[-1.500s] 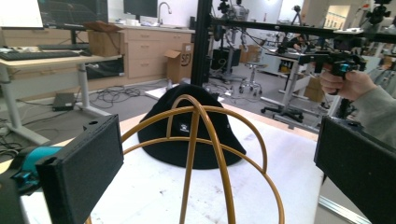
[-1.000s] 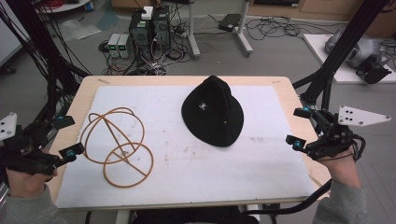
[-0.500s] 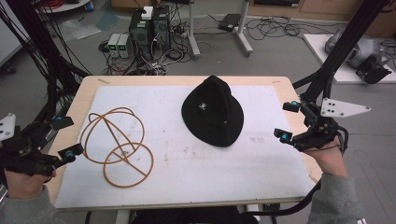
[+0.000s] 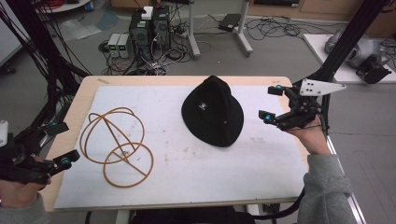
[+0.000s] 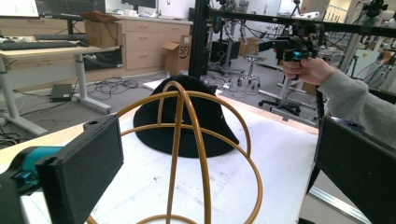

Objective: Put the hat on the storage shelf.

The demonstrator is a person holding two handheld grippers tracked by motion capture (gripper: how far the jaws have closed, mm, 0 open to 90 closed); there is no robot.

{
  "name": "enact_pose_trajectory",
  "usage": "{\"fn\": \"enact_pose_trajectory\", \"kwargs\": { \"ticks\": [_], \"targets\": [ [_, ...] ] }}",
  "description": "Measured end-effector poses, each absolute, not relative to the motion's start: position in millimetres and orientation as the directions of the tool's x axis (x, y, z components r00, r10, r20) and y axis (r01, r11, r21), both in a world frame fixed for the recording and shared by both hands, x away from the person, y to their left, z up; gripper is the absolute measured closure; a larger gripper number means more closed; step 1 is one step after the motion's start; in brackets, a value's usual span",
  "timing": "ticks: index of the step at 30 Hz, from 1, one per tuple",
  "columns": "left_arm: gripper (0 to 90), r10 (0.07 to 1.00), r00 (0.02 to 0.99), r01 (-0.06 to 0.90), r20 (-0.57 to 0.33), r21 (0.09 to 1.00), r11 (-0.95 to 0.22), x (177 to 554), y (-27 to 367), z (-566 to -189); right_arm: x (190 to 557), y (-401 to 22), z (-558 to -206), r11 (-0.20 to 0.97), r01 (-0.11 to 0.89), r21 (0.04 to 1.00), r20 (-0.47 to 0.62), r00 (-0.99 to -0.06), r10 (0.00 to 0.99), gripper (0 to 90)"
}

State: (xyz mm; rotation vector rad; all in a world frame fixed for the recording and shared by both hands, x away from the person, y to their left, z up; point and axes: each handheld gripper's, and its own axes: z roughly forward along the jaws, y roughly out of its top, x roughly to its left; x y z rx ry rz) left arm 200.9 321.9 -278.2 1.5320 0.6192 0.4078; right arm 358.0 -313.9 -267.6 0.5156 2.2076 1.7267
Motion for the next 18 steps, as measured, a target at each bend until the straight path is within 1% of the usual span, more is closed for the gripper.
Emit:
{"fn": "enact_pose_trajectory", "kwargs": {
  "ticks": [2,9,10,12,18],
  "targets": [
    [1.7,0.611,0.783,0.134,-0.118,0.991,0.020,198,323,-279,373,-301,-265,0.231,0.097,0.968,-0.014,-0.899,0.438,1.1],
    [1.7,0.612,0.780,0.143,-0.128,0.989,0.024,194,325,-281,398,-279,-259,0.214,0.102,0.972,0.003,-0.908,0.418,1.1],
    [1.7,0.609,0.782,0.145,-0.129,0.989,0.023,193,324,-282,407,-272,-258,0.219,0.099,0.971,0.002,-0.914,0.405,1.1],
    [1.7,0.610,0.781,0.155,-0.133,0.988,0.018,194,322,-284,413,-267,-257,0.224,0.106,0.969,0.009,-0.918,0.396,1.1],
    [1.7,0.610,0.780,0.170,-0.141,0.985,0.010,195,320,-288,429,-253,-257,0.213,0.080,0.974,-0.003,-0.930,0.367,1.1]
  ]
}}
